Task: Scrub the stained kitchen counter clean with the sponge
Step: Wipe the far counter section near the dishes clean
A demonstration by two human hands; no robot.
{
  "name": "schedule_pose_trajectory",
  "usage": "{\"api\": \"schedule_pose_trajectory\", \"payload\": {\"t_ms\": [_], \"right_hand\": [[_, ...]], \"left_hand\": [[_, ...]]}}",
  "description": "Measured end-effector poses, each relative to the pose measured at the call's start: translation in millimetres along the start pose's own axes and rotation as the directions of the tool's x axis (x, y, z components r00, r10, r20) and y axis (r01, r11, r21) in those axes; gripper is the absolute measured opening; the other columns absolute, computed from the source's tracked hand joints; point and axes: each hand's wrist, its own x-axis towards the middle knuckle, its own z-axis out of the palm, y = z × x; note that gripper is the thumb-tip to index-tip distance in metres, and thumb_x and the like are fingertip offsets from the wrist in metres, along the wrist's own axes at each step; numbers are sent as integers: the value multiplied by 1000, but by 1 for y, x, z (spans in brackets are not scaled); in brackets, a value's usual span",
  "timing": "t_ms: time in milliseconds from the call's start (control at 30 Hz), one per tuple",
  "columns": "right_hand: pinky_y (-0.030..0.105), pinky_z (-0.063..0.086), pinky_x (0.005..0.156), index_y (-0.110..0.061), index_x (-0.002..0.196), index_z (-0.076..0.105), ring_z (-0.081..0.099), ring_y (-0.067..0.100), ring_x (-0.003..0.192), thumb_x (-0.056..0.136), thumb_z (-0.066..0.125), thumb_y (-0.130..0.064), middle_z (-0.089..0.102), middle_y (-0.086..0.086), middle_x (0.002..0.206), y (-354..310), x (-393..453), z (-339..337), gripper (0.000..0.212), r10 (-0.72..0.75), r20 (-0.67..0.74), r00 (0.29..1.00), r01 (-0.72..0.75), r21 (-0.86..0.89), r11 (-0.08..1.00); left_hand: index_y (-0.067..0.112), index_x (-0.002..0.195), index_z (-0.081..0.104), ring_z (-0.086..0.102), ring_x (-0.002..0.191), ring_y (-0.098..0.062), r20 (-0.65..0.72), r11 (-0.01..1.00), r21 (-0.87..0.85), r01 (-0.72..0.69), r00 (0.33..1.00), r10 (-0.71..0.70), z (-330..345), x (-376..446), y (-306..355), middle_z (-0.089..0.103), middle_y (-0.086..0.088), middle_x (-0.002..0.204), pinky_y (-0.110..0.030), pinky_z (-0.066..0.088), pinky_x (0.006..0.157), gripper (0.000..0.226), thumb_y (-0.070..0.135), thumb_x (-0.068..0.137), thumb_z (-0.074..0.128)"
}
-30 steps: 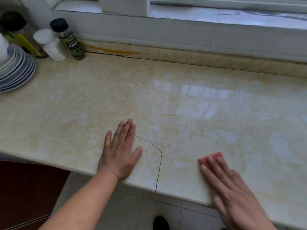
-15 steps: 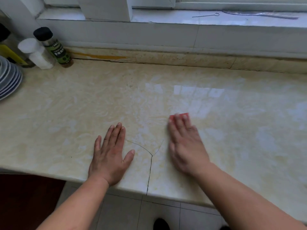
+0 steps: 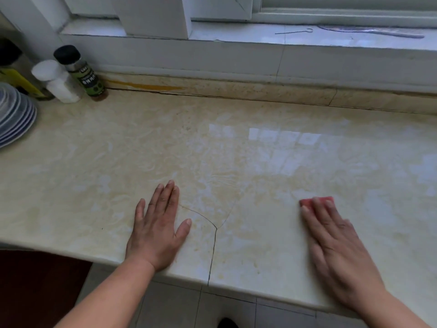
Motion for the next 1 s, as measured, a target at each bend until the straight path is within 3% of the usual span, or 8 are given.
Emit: {"api": "schedule_pose_trajectory", "payload": {"t_ms": [133, 367, 500, 633, 700, 767, 867, 1000], "right_hand": [[54, 25, 118, -23, 161, 11, -6, 20, 156, 91, 28, -42, -3, -5, 170, -6, 10, 9, 74, 67, -26, 997, -67, -4, 998], [45, -3, 125, -26, 161, -6, -33, 18, 148, 99, 27, -38, -23, -5, 166, -141, 96, 27, 71, -283, 9, 959, 281, 78, 957], [35, -11, 121, -34, 160, -8, -33, 8, 147, 103, 29, -34, -24, -15, 164, -144, 113, 20, 67, -396, 8, 918, 396, 20, 918], [41, 6, 126, -39, 159, -6, -28, 4, 149, 98, 26, -35, -21, -19, 164, -54, 106, 2, 69, -157, -50, 986, 159, 37, 987], [47, 16, 125, -35, 160, 1, -19, 6, 152, 94, 19, -40, -14, -15, 166, -4, 94, -11, 68, 20, -93, 996, -17, 29, 999], [48, 17, 124, -33, 161, 6, -15, 8, 153, 95, 20, -41, -10, -10, 168, 26, 86, -22, 67, 144, -93, 985, -142, 33, 989], [45, 7, 126, -29, 161, -1, -21, 10, 152, 100, 30, -40, -17, -6, 167, 34, 103, -29, 69, 205, -77, 976, -202, 47, 978], [46, 7, 125, -22, 161, -1, -14, 21, 155, 92, 19, -55, -10, 3, 169, 14, 167, -28, 80, 208, -106, 972, -207, 21, 978]], "left_hand": [[26, 159, -26, -36, 150, -6, 17, 999, 34, 17, 1000, -18, -1, 0, 3, -39, 14, 164, -50, -10, 127, 85, 68, 91, 3], [25, 165, -9, -21, 156, -7, -25, 1000, 13, 3, 1000, -3, 4, 1, -2, -22, 13, 171, -50, -1, 127, 87, 67, 94, 18], [25, 166, -1, -13, 158, -8, -27, 1000, 16, -3, 1000, 4, 5, 1, -4, -14, 13, 173, -49, 1, 126, 87, 66, 95, 26], [23, 166, -1, -12, 159, -9, -39, 999, 34, -5, 999, 7, 5, -1, -2, -14, 12, 173, -46, -1, 125, 86, 64, 96, 28], [23, 166, -1, -11, 159, -10, -29, 999, 37, -3, 1000, 4, 5, -1, -1, -13, 11, 174, -46, 0, 125, 86, 64, 97, 28], [21, 167, 2, -7, 160, -12, -32, 999, 35, -3, 999, 5, 4, 0, -1, -9, 9, 174, -47, 2, 124, 86, 63, 97, 31], [20, 167, 6, -4, 160, -14, -19, 1000, 29, 0, 1000, 1, 4, 2, 0, -6, 5, 175, -47, 6, 123, 86, 63, 97, 34], [24, 165, -8, -18, 159, -16, -3, 999, 29, 22, 1000, -22, 1, 1, 4, -23, 4, 172, -49, -2, 123, 87, 66, 97, 27]]}}
